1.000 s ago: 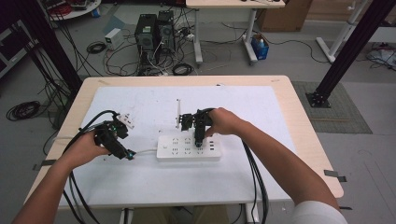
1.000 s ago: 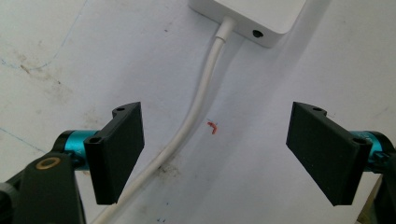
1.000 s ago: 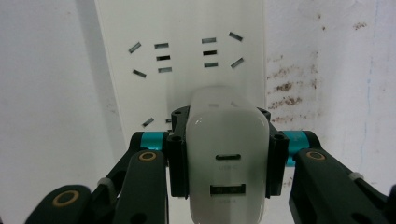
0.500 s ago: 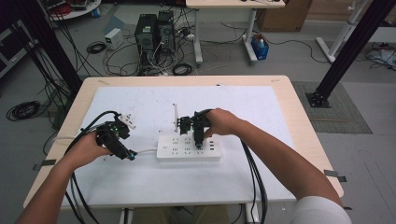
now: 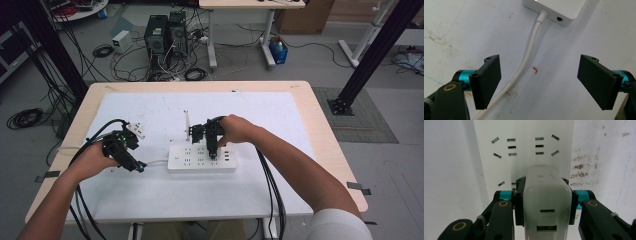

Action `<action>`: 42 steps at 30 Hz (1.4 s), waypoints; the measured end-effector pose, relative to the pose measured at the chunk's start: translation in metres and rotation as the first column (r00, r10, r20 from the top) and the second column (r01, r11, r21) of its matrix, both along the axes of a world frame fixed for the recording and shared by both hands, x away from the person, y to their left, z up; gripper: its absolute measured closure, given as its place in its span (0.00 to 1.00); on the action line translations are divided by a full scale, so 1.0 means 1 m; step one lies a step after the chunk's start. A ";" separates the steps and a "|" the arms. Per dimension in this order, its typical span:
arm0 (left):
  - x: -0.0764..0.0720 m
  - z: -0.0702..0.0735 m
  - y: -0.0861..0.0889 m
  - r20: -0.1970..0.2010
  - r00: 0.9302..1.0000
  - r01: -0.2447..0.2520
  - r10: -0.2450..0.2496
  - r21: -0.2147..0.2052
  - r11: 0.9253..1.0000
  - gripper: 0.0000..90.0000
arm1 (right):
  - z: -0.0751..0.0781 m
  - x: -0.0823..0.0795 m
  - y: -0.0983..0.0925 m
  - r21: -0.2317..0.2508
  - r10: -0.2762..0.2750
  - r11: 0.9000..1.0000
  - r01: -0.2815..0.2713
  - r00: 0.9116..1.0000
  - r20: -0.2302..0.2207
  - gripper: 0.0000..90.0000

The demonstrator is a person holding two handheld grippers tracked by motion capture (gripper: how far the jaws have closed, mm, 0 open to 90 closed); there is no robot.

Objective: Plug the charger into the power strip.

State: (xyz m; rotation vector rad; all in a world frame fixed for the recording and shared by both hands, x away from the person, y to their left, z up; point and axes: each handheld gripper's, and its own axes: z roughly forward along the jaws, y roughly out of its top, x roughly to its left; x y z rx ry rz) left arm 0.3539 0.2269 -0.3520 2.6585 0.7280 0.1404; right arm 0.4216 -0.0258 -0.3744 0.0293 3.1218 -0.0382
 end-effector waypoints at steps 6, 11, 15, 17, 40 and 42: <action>-0.001 0.000 0.000 0.003 1.000 -0.002 0.002 0.001 1.000 0.21 | -0.002 -0.005 0.001 -0.013 0.030 0.999 -0.030 0.999 0.036 0.70; -0.003 -0.001 0.000 0.001 1.000 -0.004 0.004 -0.005 1.000 0.21 | -0.001 -0.002 -0.001 0.003 0.023 1.000 -0.023 1.000 0.018 0.69; -0.003 -0.001 0.001 0.002 1.000 -0.001 0.001 0.000 1.000 0.21 | -0.001 -0.003 -0.002 0.013 0.031 0.999 -0.032 0.999 0.017 0.69; -0.003 0.000 0.001 0.004 1.000 0.007 -0.007 0.006 1.000 0.21 | 0.000 -0.004 -0.004 0.021 0.049 0.999 -0.050 0.999 0.015 0.60; 0.002 0.021 0.016 0.089 0.995 -0.032 0.036 -0.048 0.998 0.21 | 0.092 0.000 -0.138 0.440 -0.580 0.738 0.511 0.814 0.026 0.09; 0.002 0.023 0.017 0.096 0.995 -0.035 0.040 -0.048 0.998 0.21 | 0.097 -0.005 -0.158 0.469 -0.620 0.696 0.543 0.785 0.011 0.09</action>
